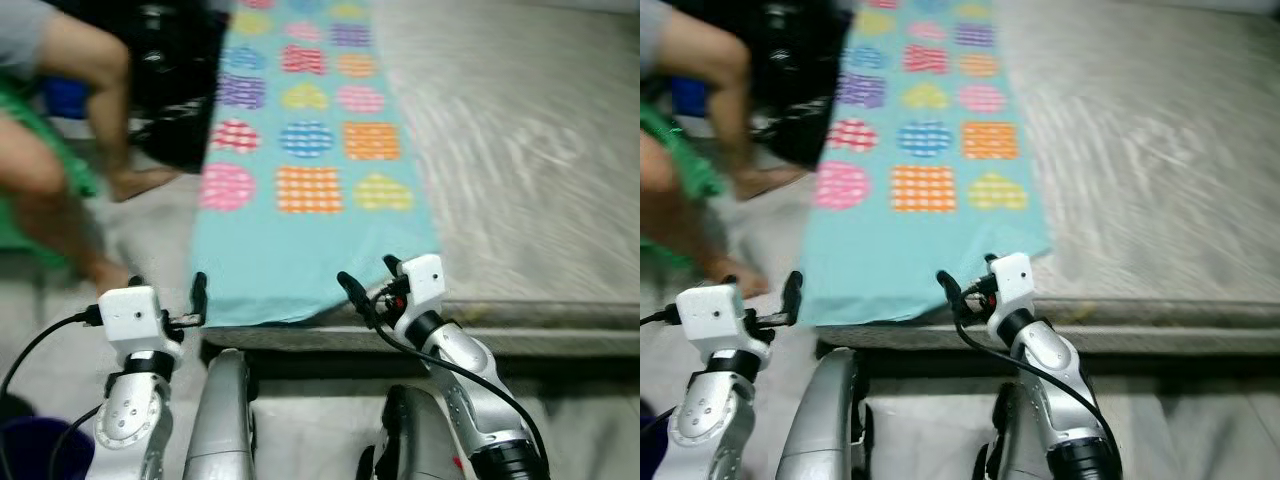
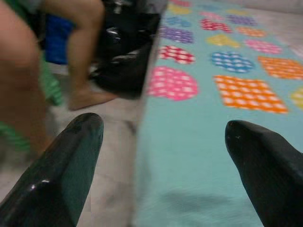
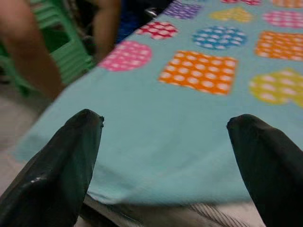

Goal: Clean up the room

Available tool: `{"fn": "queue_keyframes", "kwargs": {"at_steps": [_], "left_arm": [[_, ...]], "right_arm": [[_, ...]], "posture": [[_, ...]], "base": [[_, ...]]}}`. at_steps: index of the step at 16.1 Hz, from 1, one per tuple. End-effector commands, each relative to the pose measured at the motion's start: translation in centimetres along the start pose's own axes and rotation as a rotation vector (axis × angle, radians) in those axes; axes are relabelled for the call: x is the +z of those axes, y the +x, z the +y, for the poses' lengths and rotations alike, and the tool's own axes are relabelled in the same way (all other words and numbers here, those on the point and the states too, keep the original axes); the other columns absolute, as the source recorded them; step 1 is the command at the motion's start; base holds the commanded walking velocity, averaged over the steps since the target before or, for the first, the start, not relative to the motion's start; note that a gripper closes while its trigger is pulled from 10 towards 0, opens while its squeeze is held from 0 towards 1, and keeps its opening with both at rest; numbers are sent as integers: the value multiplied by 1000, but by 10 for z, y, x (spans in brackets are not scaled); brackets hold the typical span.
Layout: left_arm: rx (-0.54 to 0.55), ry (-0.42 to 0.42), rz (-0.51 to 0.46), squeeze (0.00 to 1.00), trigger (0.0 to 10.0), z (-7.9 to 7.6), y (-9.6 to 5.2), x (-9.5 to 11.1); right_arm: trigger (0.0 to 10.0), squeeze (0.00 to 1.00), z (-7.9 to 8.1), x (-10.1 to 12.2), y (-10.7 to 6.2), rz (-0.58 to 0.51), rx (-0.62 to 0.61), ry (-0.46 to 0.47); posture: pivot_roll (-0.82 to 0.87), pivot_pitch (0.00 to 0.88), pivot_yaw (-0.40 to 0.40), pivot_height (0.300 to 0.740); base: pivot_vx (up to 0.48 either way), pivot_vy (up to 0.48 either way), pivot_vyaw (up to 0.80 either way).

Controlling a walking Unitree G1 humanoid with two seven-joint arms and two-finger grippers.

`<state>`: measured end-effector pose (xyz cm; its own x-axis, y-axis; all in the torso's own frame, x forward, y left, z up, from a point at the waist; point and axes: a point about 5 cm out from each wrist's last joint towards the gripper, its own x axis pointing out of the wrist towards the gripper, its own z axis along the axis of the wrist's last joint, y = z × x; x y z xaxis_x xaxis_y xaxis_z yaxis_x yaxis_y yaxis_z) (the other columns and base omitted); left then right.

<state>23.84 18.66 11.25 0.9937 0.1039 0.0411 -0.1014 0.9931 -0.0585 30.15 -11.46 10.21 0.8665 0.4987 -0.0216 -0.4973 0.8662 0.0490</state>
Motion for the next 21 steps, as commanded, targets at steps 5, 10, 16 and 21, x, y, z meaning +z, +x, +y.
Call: {"fn": "queue_keyframes", "kwargs": {"at_steps": [5, 10, 16, 21], "left_arm": [[-34, -29, -2, 0, 10000, -6, 0, 2], [-40, -35, 2, 0, 10000, -6, 0, 2], [-39, -31, 13, 0, 10000, -7, 1, 0], [-15, -21, 33, 0, 10000, -7, 1, -2]], "right_arm": [[10000, 0, -4, -2, -5, 13, -25, 11], [10000, 0, -4, -2, -4, 16, -28, 15], [10000, 0, -4, -3, -4, 20, -36, 14], [10000, 0, -5, -4, -5, 29, -42, 12]], "posture": [[41, 236, -76, 566], [40, 239, -77, 566], [40, 240, -74, 566], [41, 242, -72, 566]], "base": [[186, 0, 0], [354, 0, 0], [298, 0, 0], [0, 0, 0]]}}
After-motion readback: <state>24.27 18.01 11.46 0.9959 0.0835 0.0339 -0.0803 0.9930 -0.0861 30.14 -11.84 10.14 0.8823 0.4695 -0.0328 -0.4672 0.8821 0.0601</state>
